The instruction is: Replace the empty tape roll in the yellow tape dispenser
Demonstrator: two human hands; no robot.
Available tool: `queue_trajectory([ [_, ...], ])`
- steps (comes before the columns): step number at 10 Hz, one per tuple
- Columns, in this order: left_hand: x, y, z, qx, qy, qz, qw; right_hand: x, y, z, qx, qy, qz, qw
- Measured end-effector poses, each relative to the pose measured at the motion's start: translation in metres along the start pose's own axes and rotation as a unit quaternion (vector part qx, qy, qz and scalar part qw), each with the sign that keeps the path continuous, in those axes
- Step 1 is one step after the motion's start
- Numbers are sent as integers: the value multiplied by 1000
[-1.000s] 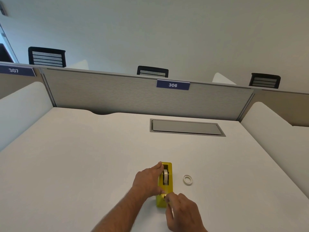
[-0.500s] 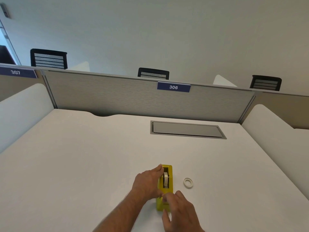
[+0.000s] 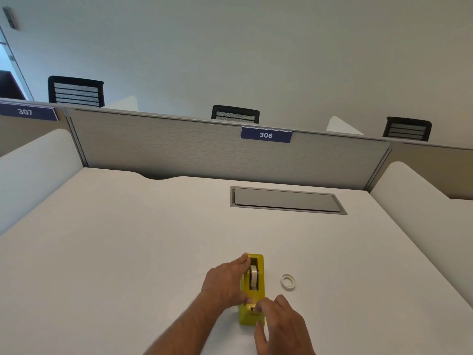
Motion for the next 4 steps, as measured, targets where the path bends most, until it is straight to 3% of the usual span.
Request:
queue_trajectory([
  [2, 3, 0, -3, 4, 5, -27, 1000, -16, -9, 2, -5, -32, 41, 999],
  [4, 1, 4, -6, 5, -49, -122, 991, -75, 2, 26, -23, -181, 203, 962],
])
Point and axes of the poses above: each hand's wrist, its own z-axis towards the middle knuckle, its own x-axis out of the palm, y = z × x, the point moved 1 cm from there along z, towards the middle knuckle, and after that the axes turned 6 degrees about z, right-handed, at the moved point
